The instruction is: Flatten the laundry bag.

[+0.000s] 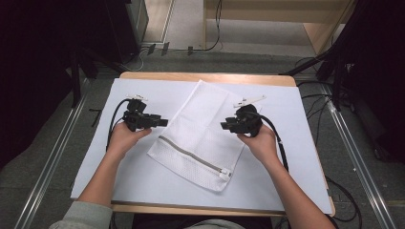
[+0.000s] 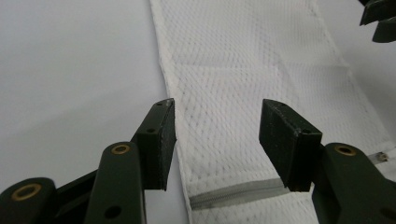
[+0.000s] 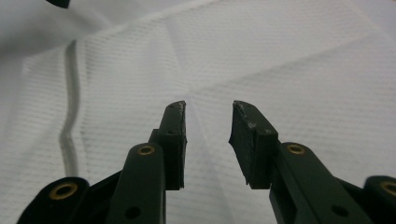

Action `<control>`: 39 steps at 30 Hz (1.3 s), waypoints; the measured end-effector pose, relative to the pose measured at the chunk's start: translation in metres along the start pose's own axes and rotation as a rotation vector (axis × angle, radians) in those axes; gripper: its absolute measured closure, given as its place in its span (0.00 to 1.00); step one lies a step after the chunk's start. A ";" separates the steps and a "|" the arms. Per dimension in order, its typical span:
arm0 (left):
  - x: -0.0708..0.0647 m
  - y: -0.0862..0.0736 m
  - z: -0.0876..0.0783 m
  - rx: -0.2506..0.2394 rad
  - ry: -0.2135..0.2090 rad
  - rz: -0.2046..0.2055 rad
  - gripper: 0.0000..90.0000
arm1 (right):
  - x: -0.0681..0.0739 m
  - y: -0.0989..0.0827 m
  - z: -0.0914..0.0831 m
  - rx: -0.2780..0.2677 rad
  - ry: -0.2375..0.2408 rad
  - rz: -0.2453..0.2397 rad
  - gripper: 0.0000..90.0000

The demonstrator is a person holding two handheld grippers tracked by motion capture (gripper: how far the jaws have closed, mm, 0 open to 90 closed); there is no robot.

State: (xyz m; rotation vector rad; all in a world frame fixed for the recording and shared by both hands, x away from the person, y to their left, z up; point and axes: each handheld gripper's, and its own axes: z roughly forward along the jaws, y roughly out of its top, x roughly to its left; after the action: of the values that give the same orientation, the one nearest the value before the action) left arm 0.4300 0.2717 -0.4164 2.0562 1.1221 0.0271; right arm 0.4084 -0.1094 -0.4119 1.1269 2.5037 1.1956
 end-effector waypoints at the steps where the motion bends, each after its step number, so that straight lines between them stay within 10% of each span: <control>1: 0.000 0.001 0.003 0.007 -0.002 0.002 0.52 | -0.002 -0.004 -0.002 0.007 -0.028 0.000 0.75; 17: 0.010 0.007 0.044 0.052 0.011 0.008 0.56 | -0.036 -0.055 -0.013 0.035 -0.147 0.110 0.73; 39: 0.011 0.003 0.051 0.080 0.034 0.033 0.78 | -0.042 -0.069 -0.006 0.043 -0.203 0.159 0.68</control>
State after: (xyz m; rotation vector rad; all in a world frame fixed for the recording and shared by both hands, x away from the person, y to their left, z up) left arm 0.4575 0.2472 -0.4540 2.1529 1.1262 0.0336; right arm 0.3967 -0.1691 -0.4650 1.4051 2.3353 1.0096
